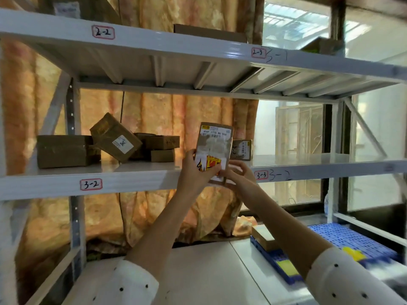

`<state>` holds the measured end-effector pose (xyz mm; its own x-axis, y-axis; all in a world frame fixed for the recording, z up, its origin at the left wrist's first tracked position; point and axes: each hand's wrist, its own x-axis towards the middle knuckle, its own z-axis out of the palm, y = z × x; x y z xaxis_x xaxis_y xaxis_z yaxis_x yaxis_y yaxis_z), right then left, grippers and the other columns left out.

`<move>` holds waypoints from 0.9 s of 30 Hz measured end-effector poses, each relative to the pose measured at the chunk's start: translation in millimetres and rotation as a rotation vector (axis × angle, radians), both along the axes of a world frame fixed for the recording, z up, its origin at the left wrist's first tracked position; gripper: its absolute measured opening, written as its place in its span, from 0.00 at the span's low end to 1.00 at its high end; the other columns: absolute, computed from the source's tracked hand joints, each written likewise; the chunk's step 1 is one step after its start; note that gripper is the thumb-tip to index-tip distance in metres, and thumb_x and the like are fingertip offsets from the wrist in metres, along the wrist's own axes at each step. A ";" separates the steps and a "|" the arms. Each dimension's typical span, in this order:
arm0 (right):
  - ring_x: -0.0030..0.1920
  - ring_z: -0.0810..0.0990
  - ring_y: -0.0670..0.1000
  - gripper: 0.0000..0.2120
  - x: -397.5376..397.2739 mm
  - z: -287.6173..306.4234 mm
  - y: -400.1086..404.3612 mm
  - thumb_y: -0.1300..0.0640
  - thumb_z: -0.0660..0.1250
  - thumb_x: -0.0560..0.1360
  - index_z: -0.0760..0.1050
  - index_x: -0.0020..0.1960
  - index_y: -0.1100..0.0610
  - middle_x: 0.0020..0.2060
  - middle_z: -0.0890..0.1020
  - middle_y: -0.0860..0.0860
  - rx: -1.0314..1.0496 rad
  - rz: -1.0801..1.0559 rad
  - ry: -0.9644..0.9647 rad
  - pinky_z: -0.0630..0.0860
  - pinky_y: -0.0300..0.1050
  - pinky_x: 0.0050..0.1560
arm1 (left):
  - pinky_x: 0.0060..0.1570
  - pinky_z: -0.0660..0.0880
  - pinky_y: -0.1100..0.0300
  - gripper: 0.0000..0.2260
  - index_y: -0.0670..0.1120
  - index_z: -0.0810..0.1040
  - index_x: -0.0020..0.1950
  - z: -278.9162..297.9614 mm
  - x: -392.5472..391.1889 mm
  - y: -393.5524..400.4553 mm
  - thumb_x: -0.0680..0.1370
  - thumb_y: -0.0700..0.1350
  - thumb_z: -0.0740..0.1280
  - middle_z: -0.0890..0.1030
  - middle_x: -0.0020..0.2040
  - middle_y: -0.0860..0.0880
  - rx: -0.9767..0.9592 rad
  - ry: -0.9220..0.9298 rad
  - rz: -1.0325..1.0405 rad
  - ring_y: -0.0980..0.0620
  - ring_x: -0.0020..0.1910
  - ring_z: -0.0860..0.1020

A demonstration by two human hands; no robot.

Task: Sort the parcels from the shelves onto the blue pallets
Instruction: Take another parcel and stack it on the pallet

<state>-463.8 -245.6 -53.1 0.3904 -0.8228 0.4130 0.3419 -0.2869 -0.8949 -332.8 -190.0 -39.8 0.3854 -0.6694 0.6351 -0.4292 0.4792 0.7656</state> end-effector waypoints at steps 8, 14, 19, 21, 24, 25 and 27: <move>0.57 0.80 0.61 0.21 -78.0 -37.2 2.6 0.67 0.71 0.71 0.71 0.60 0.54 0.58 0.78 0.59 -0.020 -0.108 0.135 0.79 0.55 0.56 | 0.56 0.76 0.47 0.46 0.49 0.60 0.66 -27.7 -68.9 -26.5 0.57 0.65 0.77 0.72 0.63 0.50 0.201 -0.204 0.017 0.48 0.61 0.73; 0.51 0.81 0.54 0.15 -152.6 -70.9 13.8 0.59 0.61 0.80 0.71 0.66 0.56 0.53 0.81 0.56 0.144 -0.236 0.194 0.79 0.49 0.53 | 0.61 0.72 0.46 0.50 0.43 0.57 0.71 -64.8 -137.6 -47.2 0.60 0.63 0.77 0.70 0.66 0.45 0.323 -0.213 -0.096 0.44 0.66 0.71; 0.39 0.78 0.49 0.14 -205.6 -89.0 13.1 0.65 0.57 0.80 0.73 0.64 0.61 0.42 0.79 0.54 0.251 -0.560 0.557 0.75 0.42 0.41 | 0.65 0.69 0.44 0.52 0.42 0.51 0.75 -91.5 -192.2 -61.7 0.64 0.66 0.74 0.65 0.72 0.42 0.540 -0.269 -0.185 0.40 0.69 0.67; 0.38 0.76 0.51 0.16 -226.8 -95.9 8.8 0.65 0.61 0.78 0.71 0.65 0.64 0.44 0.78 0.56 0.188 -0.714 0.806 0.73 0.43 0.39 | 0.66 0.67 0.43 0.53 0.42 0.48 0.76 -101.1 -215.3 -66.9 0.65 0.65 0.73 0.63 0.73 0.41 0.585 -0.270 -0.241 0.39 0.70 0.66; 0.55 0.77 0.55 0.21 -257.6 -100.0 9.8 0.59 0.67 0.76 0.69 0.67 0.62 0.58 0.78 0.59 0.094 -0.854 1.079 0.72 0.45 0.53 | 0.67 0.65 0.46 0.52 0.42 0.46 0.77 -112.0 -251.6 -73.9 0.68 0.64 0.72 0.62 0.74 0.41 0.638 -0.292 -0.287 0.40 0.71 0.64; 0.59 0.76 0.55 0.22 -267.1 -100.3 10.4 0.57 0.67 0.76 0.69 0.68 0.60 0.61 0.77 0.58 0.069 -0.877 1.140 0.72 0.46 0.55 | 0.67 0.64 0.46 0.51 0.42 0.46 0.77 -114.7 -263.6 -76.9 0.68 0.63 0.72 0.63 0.74 0.41 0.645 -0.298 -0.286 0.40 0.72 0.64; 0.61 0.75 0.55 0.23 -286.3 -100.5 8.7 0.54 0.67 0.75 0.68 0.68 0.58 0.62 0.76 0.56 0.020 -0.912 1.246 0.72 0.46 0.55 | 0.67 0.64 0.47 0.50 0.42 0.48 0.77 -119.6 -287.2 -85.3 0.69 0.63 0.72 0.63 0.73 0.41 0.652 -0.299 -0.289 0.41 0.71 0.64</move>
<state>-750.0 -236.9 -153.6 -0.1536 -0.9669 0.2039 -0.8782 0.0390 -0.4767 -620.0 -275.4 -159.4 0.0130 -0.9917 0.1278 -0.5886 0.0958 0.8027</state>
